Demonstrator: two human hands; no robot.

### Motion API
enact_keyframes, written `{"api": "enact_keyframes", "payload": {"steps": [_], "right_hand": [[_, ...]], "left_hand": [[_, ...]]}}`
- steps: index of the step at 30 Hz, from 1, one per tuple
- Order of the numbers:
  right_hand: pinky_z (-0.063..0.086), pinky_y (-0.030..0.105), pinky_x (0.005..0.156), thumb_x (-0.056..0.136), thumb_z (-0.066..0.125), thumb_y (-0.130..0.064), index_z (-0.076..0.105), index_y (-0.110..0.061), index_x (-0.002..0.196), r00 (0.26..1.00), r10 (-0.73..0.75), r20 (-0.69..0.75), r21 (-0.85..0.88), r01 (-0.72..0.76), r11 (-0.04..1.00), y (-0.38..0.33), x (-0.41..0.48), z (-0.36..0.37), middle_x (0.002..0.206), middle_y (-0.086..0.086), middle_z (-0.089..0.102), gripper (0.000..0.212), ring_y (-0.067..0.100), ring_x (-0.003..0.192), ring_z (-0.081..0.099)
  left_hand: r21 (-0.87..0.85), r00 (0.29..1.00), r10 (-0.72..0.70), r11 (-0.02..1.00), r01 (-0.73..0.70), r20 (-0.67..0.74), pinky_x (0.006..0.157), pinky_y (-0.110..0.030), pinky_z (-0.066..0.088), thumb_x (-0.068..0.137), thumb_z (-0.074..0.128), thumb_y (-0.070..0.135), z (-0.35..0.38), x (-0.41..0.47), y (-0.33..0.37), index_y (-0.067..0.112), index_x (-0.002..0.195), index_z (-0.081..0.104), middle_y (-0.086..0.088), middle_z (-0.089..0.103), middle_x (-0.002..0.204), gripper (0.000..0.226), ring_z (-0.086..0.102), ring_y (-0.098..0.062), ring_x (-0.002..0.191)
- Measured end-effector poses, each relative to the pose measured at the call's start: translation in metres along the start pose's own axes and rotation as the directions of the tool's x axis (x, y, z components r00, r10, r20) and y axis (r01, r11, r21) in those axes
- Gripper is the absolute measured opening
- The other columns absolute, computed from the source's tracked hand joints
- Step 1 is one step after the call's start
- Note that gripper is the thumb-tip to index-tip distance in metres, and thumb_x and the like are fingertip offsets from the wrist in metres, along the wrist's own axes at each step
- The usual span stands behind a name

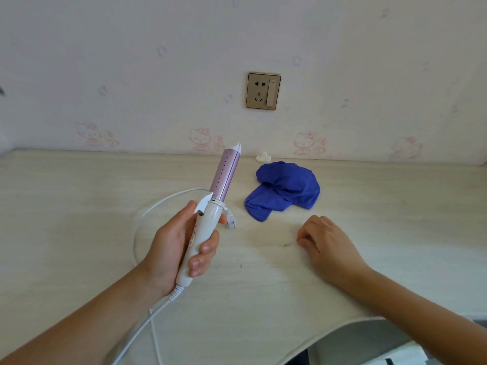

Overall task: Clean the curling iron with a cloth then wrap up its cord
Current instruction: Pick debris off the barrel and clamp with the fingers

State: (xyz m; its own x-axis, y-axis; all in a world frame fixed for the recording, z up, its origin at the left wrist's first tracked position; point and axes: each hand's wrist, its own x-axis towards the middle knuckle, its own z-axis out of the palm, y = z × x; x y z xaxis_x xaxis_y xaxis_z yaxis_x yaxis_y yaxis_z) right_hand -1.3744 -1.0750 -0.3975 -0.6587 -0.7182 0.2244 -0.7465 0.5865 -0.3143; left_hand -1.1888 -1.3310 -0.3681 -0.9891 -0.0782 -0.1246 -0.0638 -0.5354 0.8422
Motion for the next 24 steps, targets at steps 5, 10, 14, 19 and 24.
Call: {"api": "enact_keyframes", "payload": {"steps": [5,10,14,19,24], "right_hand": [[0.044,0.023,0.079,0.096,0.068,-0.025,0.076,-0.027,0.091,0.988,0.024,0.150,-0.013,-0.022,1.000,0.004,0.007,-0.024,0.093,-0.016,0.063,0.010,0.008,0.088,0.058],[0.050,0.030,0.079,0.095,0.063,-0.024,0.073,-0.020,0.085,0.979,0.063,0.192,-0.083,-0.047,0.995,-0.005,0.012,-0.026,0.087,-0.008,0.063,0.015,0.014,0.085,0.059],[0.043,0.023,0.069,0.086,0.061,-0.027,0.066,-0.023,0.082,0.962,0.111,0.250,-0.116,-0.084,0.990,-0.011,0.016,-0.025,0.084,-0.010,0.059,0.007,0.010,0.082,0.054],[0.051,0.031,0.061,0.081,0.065,-0.020,0.062,-0.024,0.070,0.957,0.215,0.192,0.222,-0.256,0.941,-0.025,0.019,-0.019,0.068,-0.005,0.067,0.012,0.010,0.061,0.058],[0.054,0.027,0.064,0.096,0.056,0.015,0.072,-0.006,0.091,0.994,0.101,-0.028,0.886,-0.022,0.463,-0.075,0.012,-0.009,0.068,0.007,0.072,0.026,0.017,0.060,0.064]], "left_hand": [[0.001,1.000,-0.001,1.000,0.001,-0.003,0.036,-0.018,0.034,0.101,0.034,0.057,-0.001,0.000,-0.001,0.009,0.114,0.067,-0.007,0.041,0.061,0.060,0.034,-0.012,0.034],[0.006,1.000,0.004,1.000,-0.004,0.003,0.035,-0.018,0.034,0.102,0.033,0.056,0.000,0.001,-0.002,0.008,0.114,0.066,-0.007,0.040,0.061,0.060,0.035,-0.012,0.034],[0.005,1.000,0.003,1.000,-0.003,0.015,0.035,-0.018,0.034,0.102,0.033,0.057,0.000,0.003,-0.003,0.008,0.115,0.065,-0.007,0.040,0.061,0.060,0.035,-0.012,0.034],[-0.046,1.000,-0.005,0.999,0.006,0.031,0.035,-0.019,0.032,0.101,0.035,0.058,-0.003,0.002,-0.002,0.007,0.115,0.067,-0.006,0.041,0.062,0.061,0.036,-0.011,0.035],[-0.095,0.999,-0.013,0.995,0.017,0.042,0.036,-0.019,0.033,0.099,0.039,0.059,-0.006,0.003,-0.001,0.007,0.115,0.066,-0.005,0.042,0.061,0.061,0.037,-0.010,0.035]]}}
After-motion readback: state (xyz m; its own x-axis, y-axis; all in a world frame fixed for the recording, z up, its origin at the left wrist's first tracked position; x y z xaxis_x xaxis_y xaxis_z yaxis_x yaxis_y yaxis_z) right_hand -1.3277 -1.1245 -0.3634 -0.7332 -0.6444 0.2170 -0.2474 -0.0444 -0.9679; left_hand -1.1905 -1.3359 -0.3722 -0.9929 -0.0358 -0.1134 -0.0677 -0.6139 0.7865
